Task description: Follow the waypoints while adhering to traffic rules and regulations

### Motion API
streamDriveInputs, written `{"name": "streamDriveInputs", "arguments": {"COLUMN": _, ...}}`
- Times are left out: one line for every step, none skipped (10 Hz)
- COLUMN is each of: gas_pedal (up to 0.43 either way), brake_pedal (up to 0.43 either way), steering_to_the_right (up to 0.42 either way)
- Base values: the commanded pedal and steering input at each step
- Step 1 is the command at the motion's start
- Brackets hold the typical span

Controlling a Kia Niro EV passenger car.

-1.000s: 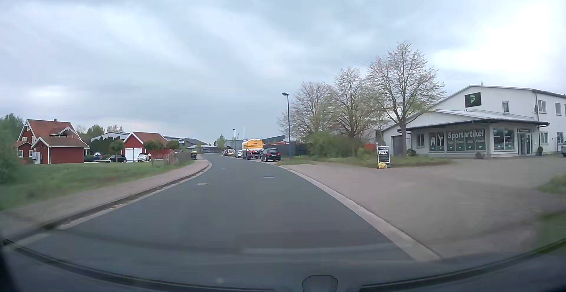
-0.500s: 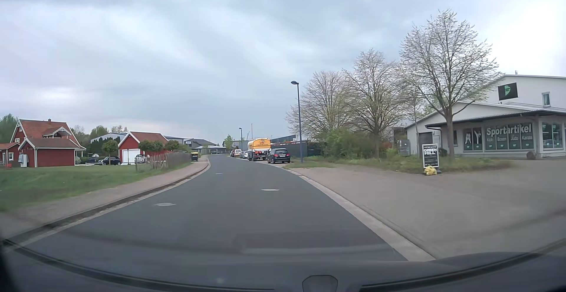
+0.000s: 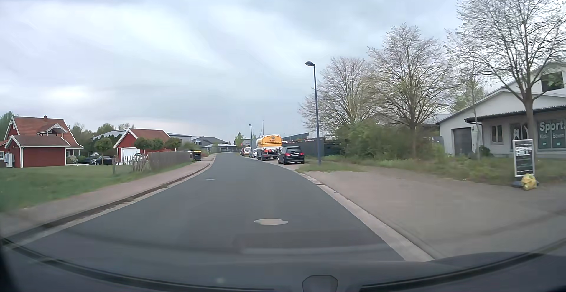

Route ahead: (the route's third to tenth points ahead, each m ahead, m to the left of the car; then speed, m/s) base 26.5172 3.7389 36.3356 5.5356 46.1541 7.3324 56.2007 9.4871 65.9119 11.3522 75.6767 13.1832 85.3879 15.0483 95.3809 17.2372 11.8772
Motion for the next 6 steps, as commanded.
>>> {"name": "streamDriveInputs", "arguments": {"gas_pedal": 0.169, "brake_pedal": 0.000, "steering_to_the_right": -0.032}}
{"name": "streamDriveInputs", "arguments": {"gas_pedal": 0.169, "brake_pedal": 0.000, "steering_to_the_right": -0.033}}
{"name": "streamDriveInputs", "arguments": {"gas_pedal": 0.169, "brake_pedal": 0.000, "steering_to_the_right": -0.032}}
{"name": "streamDriveInputs", "arguments": {"gas_pedal": 0.169, "brake_pedal": 0.000, "steering_to_the_right": -0.033}}
{"name": "streamDriveInputs", "arguments": {"gas_pedal": 0.169, "brake_pedal": 0.000, "steering_to_the_right": -0.033}}
{"name": "streamDriveInputs", "arguments": {"gas_pedal": 0.169, "brake_pedal": 0.000, "steering_to_the_right": -0.033}}
